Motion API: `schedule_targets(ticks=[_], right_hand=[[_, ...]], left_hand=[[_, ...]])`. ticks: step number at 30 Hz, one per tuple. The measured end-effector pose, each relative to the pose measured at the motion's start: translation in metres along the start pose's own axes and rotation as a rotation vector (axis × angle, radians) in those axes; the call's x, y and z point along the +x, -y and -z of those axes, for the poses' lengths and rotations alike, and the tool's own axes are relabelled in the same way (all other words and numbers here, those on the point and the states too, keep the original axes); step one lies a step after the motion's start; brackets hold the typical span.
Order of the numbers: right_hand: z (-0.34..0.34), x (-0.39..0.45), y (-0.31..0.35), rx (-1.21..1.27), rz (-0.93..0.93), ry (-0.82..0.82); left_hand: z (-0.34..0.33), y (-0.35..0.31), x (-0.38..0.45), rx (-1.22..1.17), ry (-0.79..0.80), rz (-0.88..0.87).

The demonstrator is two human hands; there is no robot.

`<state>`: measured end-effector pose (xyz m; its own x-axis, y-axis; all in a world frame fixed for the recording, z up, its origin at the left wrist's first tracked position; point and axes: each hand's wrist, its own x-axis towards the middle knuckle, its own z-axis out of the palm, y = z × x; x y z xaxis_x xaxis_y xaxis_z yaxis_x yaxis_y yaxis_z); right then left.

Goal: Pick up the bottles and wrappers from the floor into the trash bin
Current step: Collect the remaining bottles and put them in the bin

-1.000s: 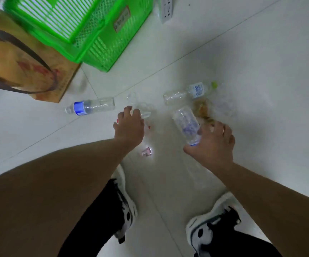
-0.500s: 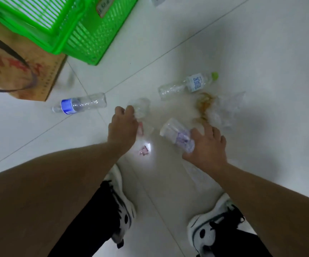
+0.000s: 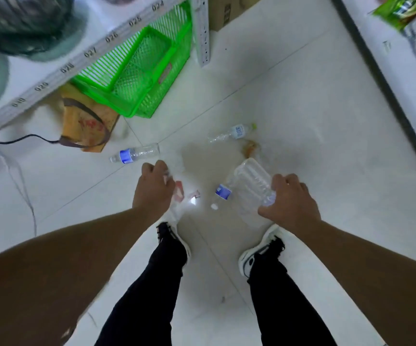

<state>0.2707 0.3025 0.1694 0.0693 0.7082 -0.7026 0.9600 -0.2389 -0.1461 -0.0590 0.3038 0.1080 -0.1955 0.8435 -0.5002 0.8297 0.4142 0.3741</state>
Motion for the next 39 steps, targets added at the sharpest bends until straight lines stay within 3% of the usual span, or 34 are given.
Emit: schedule_targets(ticks=[7,15,24,32,37,39], right_hand=[[0.039,-0.081,0.024,0.131,-0.151,-0.05],[0.012,-0.097,0.08,0.154,-0.022,-0.075],[-0.013,-0.145,0.116,0.231,0.082,-0.088],[-0.105,-0.196,0.208,0.21,0.083,0.058],[-0.199,-0.239,0.313,0.254,0.061,0.207],[-0.241,-0.259,0.358,0.297,0.054,0.278]], left_hand=[[0.05,-0.018,-0.053,-0.147,-0.014,-0.034],[0.102,0.009,-0.075,-0.136,-0.194,-0.142],[0.108,0.076,-0.171,-0.297,-0.237,0.142],[0.112,0.214,-0.238,-0.421,-0.265,0.33],[0.122,0.356,-0.303,-0.455,-0.273,0.357],[0.12,0.419,-0.341,-0.447,-0.263,0.449]])
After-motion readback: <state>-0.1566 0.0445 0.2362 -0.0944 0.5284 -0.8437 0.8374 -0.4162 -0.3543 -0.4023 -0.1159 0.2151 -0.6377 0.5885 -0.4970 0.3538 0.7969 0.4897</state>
